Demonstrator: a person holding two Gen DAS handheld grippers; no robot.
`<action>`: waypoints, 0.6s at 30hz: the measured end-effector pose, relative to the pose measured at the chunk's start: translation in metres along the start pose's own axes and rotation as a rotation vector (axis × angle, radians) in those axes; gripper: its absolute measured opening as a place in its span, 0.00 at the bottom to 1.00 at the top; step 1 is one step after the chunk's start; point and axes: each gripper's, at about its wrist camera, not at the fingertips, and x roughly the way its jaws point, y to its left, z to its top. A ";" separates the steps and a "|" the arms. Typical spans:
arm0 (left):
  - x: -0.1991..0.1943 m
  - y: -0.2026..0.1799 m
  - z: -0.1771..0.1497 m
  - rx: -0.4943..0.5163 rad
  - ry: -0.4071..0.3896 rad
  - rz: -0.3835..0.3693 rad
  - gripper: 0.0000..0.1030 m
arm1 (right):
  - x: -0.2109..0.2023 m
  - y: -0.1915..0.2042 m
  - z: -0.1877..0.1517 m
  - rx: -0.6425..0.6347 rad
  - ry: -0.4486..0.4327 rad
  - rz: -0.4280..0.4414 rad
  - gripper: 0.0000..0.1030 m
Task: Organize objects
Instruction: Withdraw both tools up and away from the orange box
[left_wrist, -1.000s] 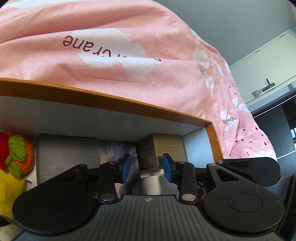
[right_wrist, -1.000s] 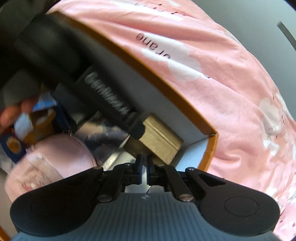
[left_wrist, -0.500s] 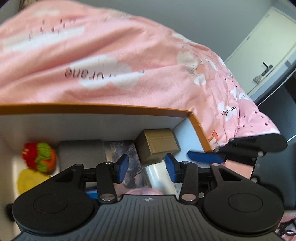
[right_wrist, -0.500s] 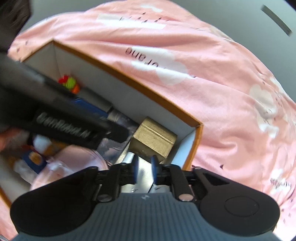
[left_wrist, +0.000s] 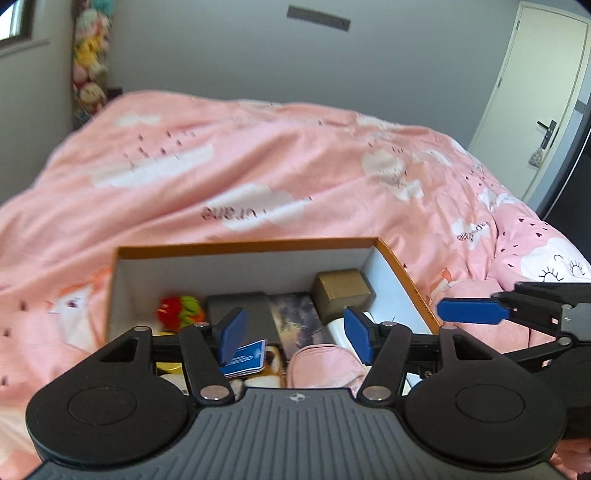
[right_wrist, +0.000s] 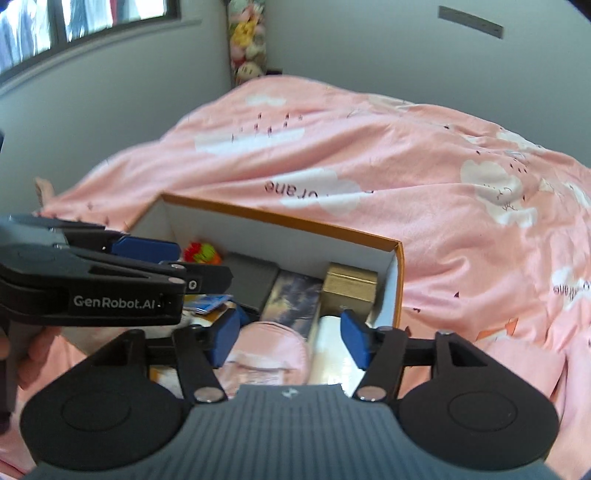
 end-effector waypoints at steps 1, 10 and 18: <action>-0.007 0.000 -0.002 0.001 -0.012 0.010 0.69 | -0.002 0.001 -0.001 0.020 -0.013 0.003 0.67; -0.068 -0.005 -0.035 -0.019 -0.195 0.108 0.87 | -0.057 0.032 -0.033 0.061 -0.183 -0.036 0.78; -0.090 -0.015 -0.066 0.082 -0.335 0.278 0.88 | -0.089 0.041 -0.059 0.114 -0.294 -0.055 0.87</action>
